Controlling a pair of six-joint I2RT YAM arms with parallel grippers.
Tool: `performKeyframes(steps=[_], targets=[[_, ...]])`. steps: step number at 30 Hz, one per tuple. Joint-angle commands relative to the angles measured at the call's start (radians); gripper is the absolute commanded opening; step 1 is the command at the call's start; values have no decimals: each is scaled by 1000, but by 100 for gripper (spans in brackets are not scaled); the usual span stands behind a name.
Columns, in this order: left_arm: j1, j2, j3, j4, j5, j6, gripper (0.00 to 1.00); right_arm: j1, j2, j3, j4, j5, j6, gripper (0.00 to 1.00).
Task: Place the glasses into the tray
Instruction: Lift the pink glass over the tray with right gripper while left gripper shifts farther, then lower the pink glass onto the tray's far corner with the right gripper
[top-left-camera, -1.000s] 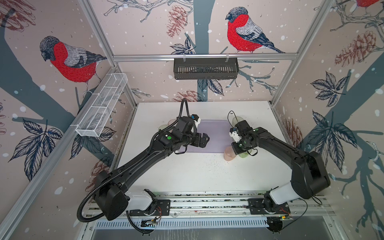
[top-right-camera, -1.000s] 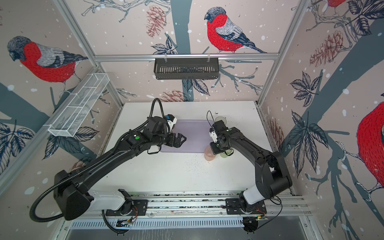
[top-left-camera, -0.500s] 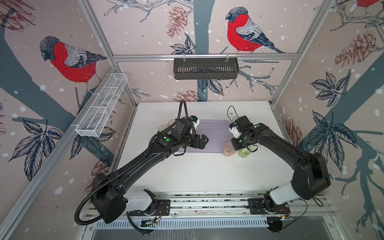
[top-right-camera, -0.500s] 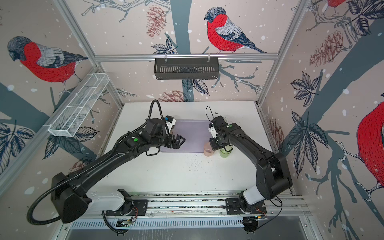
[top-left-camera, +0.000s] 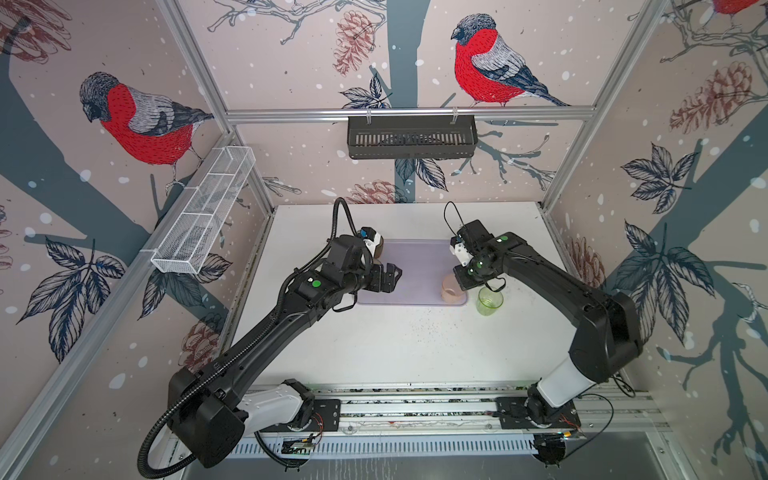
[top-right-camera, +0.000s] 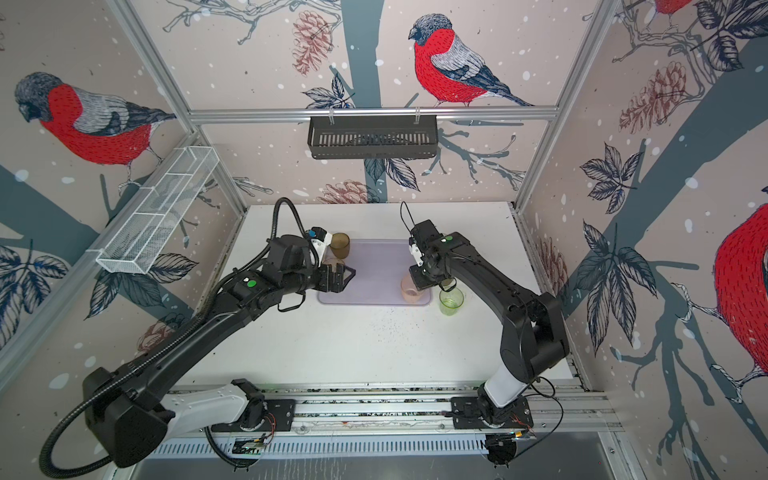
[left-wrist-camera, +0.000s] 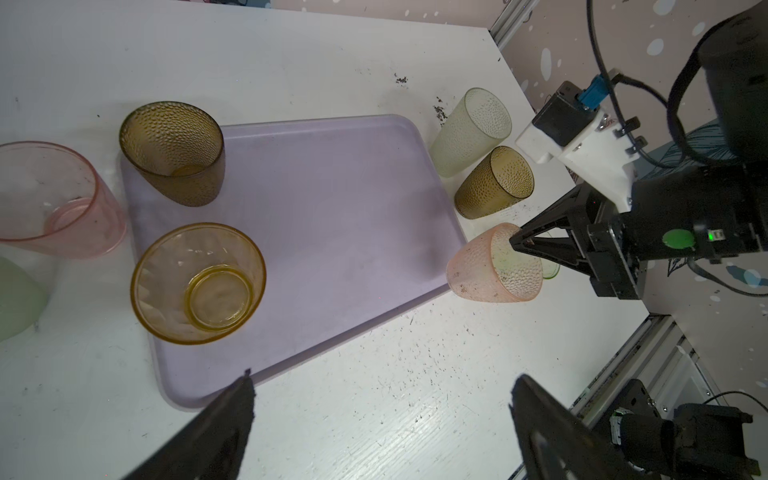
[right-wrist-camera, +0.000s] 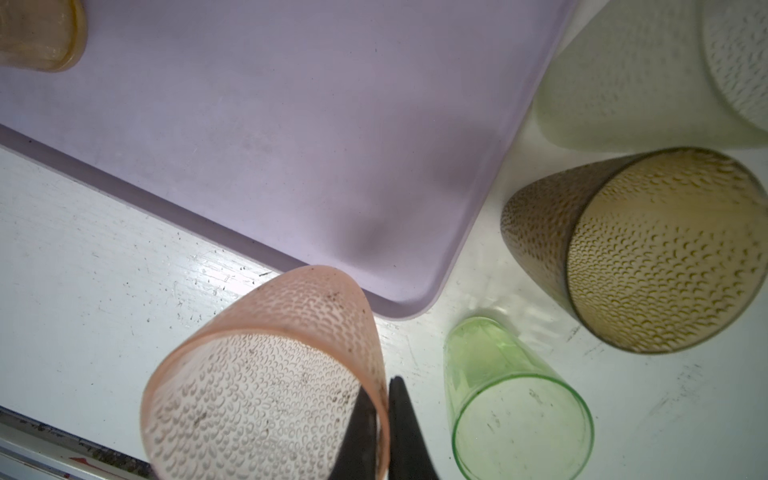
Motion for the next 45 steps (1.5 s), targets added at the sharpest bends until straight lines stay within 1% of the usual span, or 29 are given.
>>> performKeyframes(steps=[1, 8, 11, 13, 15, 18, 21, 28, 34, 37, 40, 42, 45], targets=[[14, -9, 13, -27, 5, 24, 96, 19, 27, 39, -42, 35, 36, 2], [27, -25, -6, -44, -24, 14, 96, 80, 130, 164, -72, 67, 84, 2], [62, -45, -26, -46, 3, 34, 96, 105, 184, 235, -97, 83, 95, 2], [66, -59, -35, -52, -26, 36, 96, 118, 224, 288, -118, 93, 100, 2], [72, -67, -45, -50, -32, 24, 96, 127, 257, 333, -134, 101, 105, 2], [97, -72, -57, -40, -11, -4, 95, 136, 309, 415, -154, 101, 108, 2], [123, -71, -64, -39, -20, -7, 95, 141, 364, 492, -171, 98, 91, 2], [217, -56, -61, -59, -29, -38, 95, 145, 481, 647, -201, 86, 16, 2], [233, -55, -57, -69, -64, -62, 94, 133, 592, 809, -243, 92, -45, 2], [234, -53, -56, -80, -86, -75, 94, 110, 639, 865, -242, 67, -58, 2], [234, -57, -47, -85, -73, -82, 94, 96, 686, 959, -253, 67, -61, 2], [234, -64, -49, -89, -70, -77, 94, 96, 709, 993, -249, 72, -66, 2], [234, -81, -50, -107, -88, -80, 94, 90, 726, 997, -232, 56, -71, 2]])
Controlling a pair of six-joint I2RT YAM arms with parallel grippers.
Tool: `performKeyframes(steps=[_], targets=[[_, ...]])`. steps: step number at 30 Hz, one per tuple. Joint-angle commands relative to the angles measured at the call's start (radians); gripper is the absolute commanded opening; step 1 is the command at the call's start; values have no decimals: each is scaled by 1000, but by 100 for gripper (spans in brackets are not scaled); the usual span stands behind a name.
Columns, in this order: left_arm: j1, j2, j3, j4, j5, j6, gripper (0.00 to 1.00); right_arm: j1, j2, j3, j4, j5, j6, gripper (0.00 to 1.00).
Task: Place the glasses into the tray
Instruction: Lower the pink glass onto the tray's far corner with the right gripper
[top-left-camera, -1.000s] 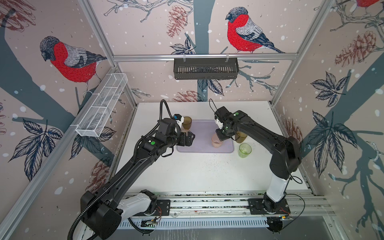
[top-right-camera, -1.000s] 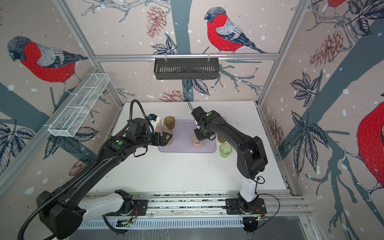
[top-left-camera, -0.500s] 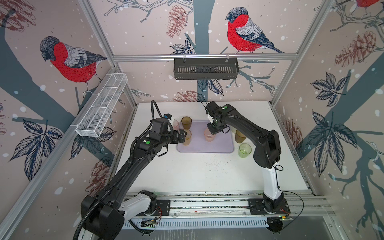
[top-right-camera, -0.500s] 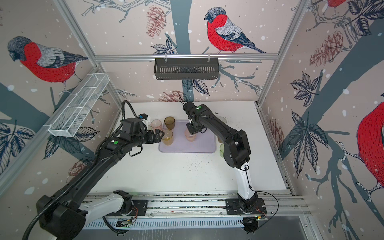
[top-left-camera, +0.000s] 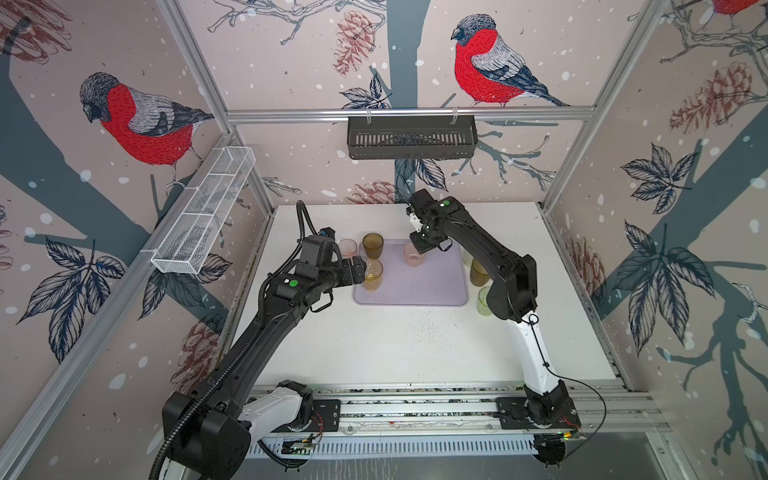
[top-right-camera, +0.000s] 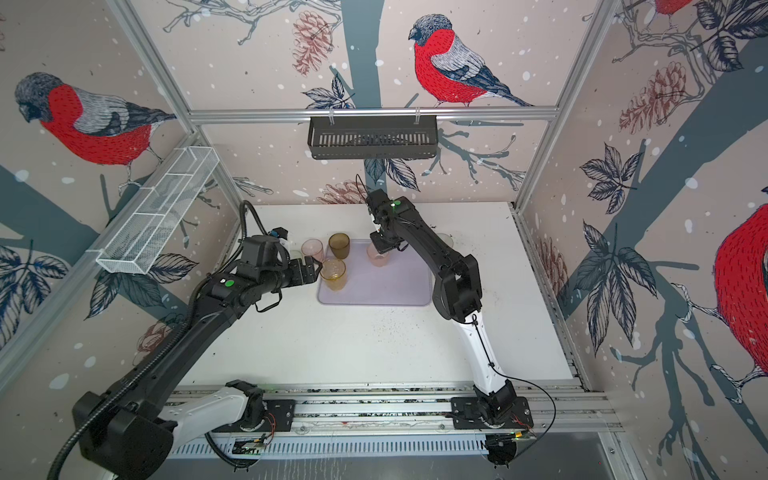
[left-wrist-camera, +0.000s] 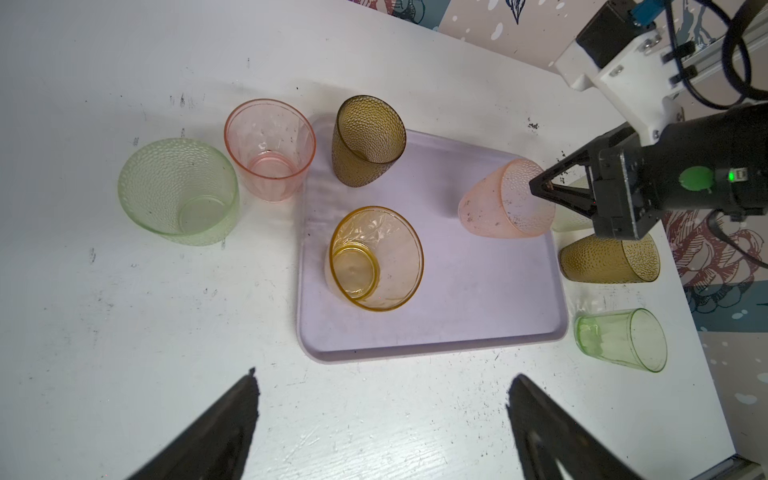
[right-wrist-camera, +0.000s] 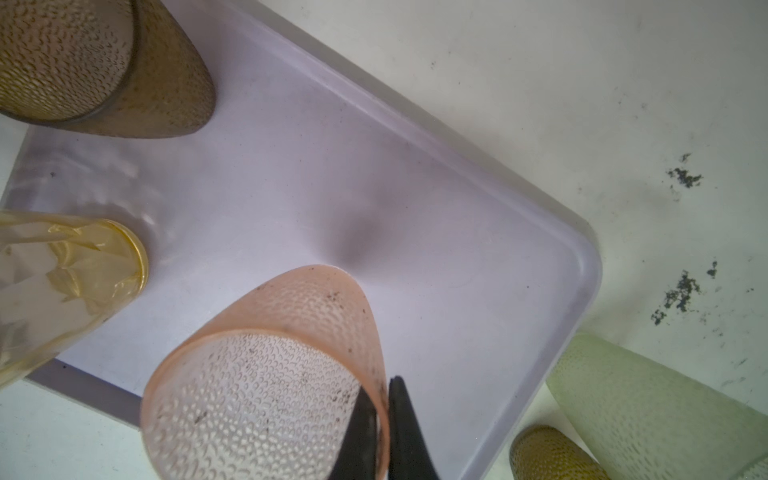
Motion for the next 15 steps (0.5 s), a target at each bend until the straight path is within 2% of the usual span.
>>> performKeyframes(steps=[1, 15], targets=[[2, -19, 6, -22, -20, -6, 94, -4, 20, 12, 3, -22, -18, 2], [3, -40, -4, -27, -33, -21, 94, -26, 70, 66, 100, -52, -11, 2]])
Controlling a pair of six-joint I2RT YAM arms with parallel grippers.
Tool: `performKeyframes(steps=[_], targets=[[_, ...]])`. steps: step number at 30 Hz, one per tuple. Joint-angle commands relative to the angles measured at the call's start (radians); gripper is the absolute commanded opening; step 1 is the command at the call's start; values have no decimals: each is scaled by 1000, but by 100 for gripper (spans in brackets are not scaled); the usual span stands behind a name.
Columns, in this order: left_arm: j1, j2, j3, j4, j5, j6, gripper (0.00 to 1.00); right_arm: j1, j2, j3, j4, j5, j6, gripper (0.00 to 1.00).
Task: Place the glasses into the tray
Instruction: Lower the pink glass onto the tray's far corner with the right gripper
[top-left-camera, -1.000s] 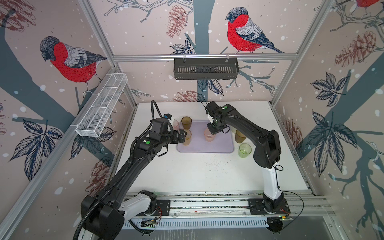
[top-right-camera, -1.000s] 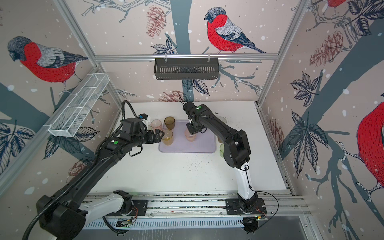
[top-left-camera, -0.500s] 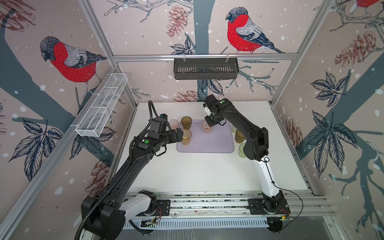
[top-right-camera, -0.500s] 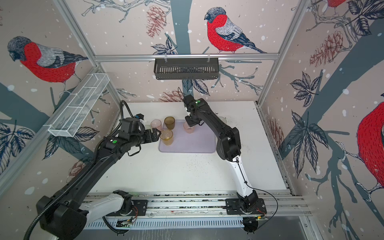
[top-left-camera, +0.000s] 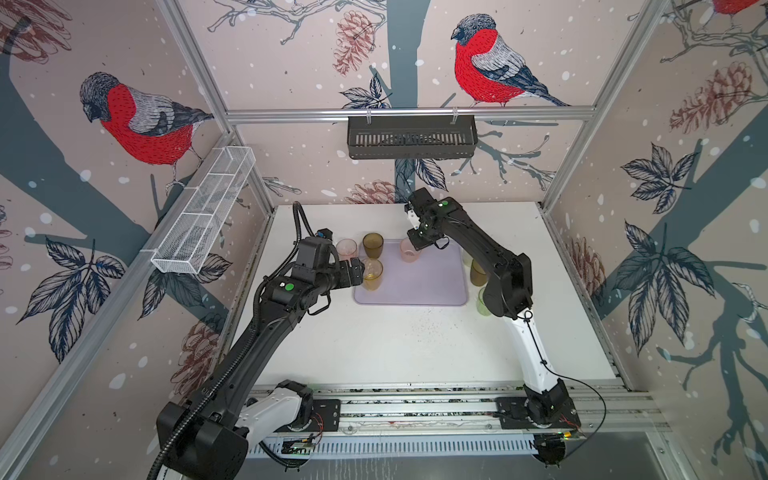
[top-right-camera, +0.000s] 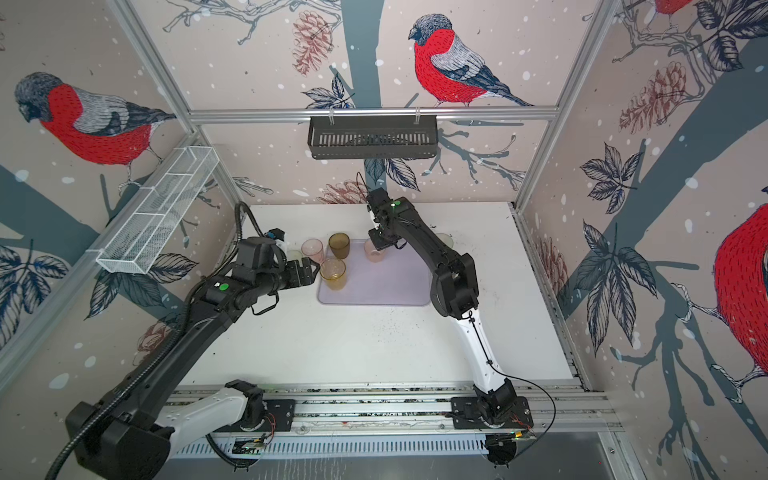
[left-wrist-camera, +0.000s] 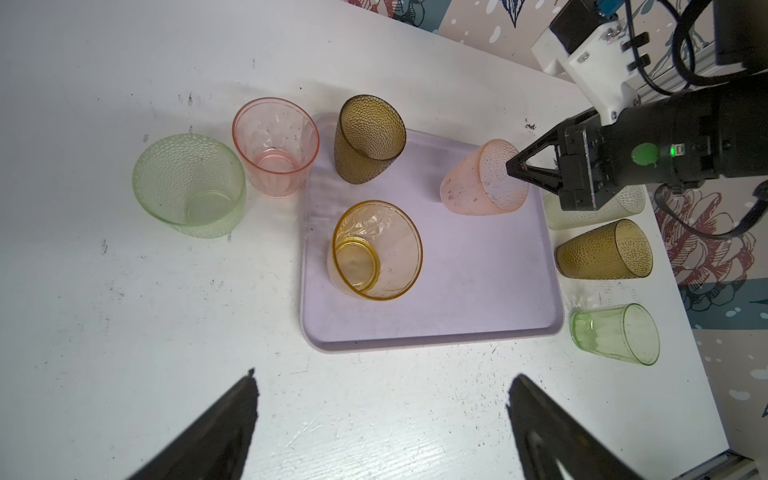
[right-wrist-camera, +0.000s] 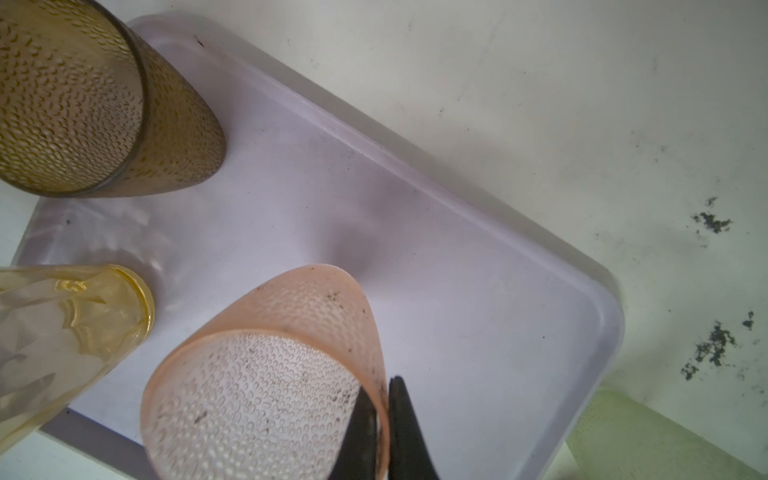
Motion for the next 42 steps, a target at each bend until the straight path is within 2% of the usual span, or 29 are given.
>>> performKeyframes(steps=[1, 16, 42], targets=[[2, -10, -5, 0, -21, -14, 94, -3, 12, 17, 30, -17, -3, 2], [3, -33, -10, 4, -24, -26, 94, -14, 47, 19, 108, -65, 28, 2], [2, -47, -38, 11, -25, -33, 94, -8, 76, 20, 154, -48, 44, 3]])
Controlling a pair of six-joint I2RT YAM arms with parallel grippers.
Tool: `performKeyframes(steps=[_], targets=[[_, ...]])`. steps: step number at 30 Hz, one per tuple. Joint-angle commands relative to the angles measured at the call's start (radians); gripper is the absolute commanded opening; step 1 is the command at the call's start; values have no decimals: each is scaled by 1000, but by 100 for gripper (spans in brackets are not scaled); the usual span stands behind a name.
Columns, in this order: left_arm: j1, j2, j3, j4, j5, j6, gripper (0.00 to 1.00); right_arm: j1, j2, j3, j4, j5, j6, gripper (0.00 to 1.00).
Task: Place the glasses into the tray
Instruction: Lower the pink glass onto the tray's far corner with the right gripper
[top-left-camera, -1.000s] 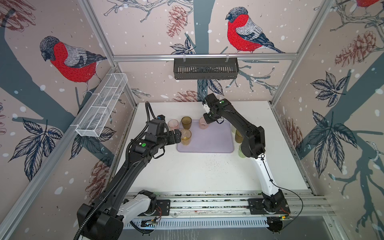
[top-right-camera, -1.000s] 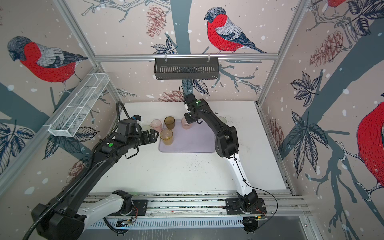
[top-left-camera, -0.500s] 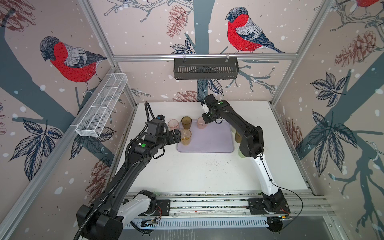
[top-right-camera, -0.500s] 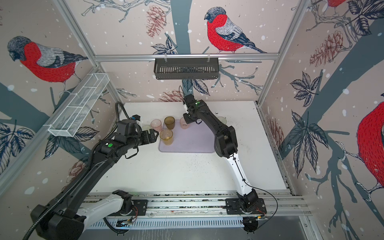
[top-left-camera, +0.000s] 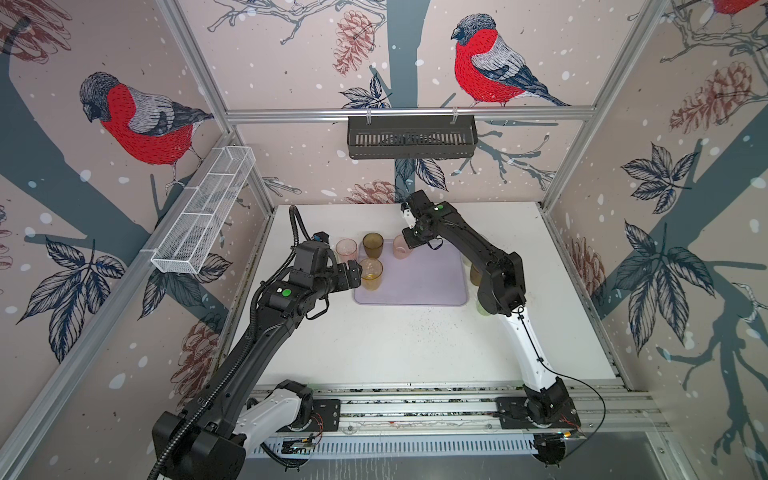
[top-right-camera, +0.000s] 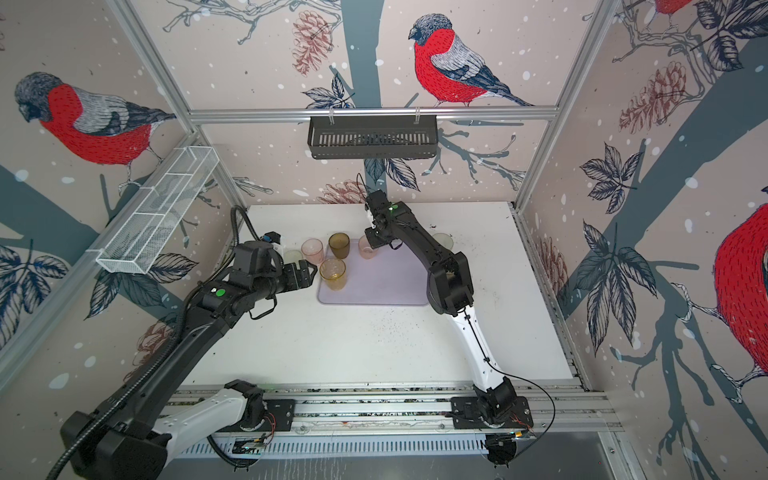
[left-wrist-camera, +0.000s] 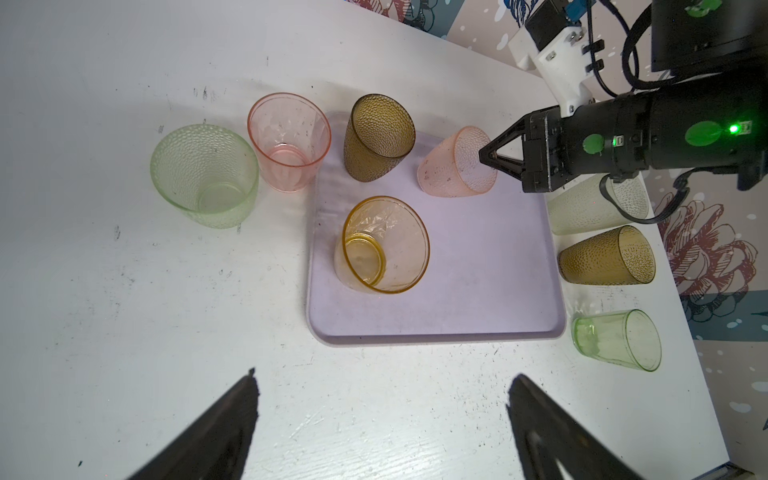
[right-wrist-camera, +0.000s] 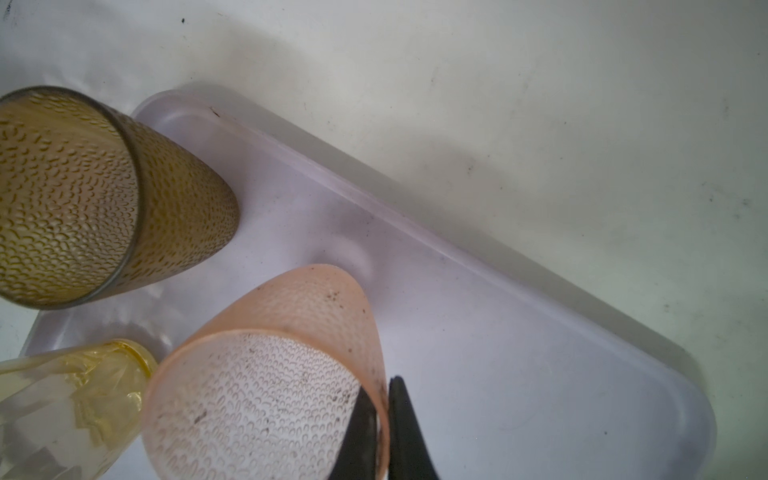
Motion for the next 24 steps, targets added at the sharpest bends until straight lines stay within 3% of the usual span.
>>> performKeyframes(steps=[1, 24], targets=[[2, -5, -4, 13, -7, -6, 94, 0, 2, 8, 27, 13, 12, 4], [1, 3, -5, 27, -3, -4, 94, -4, 22, 6, 29, 27, 17, 4]])
